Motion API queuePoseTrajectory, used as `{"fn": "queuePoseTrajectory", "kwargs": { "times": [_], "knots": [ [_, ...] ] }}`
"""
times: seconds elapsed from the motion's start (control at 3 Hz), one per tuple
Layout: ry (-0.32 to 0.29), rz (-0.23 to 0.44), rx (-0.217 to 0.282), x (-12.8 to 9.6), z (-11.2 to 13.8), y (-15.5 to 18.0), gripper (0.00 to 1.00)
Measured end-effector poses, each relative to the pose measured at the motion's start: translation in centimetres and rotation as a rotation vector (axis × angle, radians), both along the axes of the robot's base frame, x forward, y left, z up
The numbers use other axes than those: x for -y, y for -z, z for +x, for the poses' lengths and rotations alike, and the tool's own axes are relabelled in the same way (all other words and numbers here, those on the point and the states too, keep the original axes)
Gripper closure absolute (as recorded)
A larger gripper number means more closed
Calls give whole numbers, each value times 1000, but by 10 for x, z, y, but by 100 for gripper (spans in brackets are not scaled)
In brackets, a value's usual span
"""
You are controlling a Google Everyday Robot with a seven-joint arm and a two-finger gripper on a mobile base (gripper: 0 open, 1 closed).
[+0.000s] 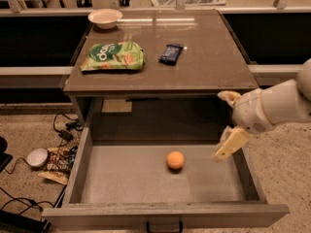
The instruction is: Pick orange from top drawer and place on counter
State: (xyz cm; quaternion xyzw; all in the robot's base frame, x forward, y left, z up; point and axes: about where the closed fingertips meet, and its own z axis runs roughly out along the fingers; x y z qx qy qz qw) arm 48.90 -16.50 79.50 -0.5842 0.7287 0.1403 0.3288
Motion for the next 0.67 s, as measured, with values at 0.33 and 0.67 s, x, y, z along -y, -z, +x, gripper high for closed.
{"fn": "queuePoseTrajectory", "kwargs": {
  "times": [0.33,0.67],
  "knots": [
    [-42,-27,-67,-17,-10,59,0],
    [-62,-33,-120,-25,-15,112,0]
  ]
}}
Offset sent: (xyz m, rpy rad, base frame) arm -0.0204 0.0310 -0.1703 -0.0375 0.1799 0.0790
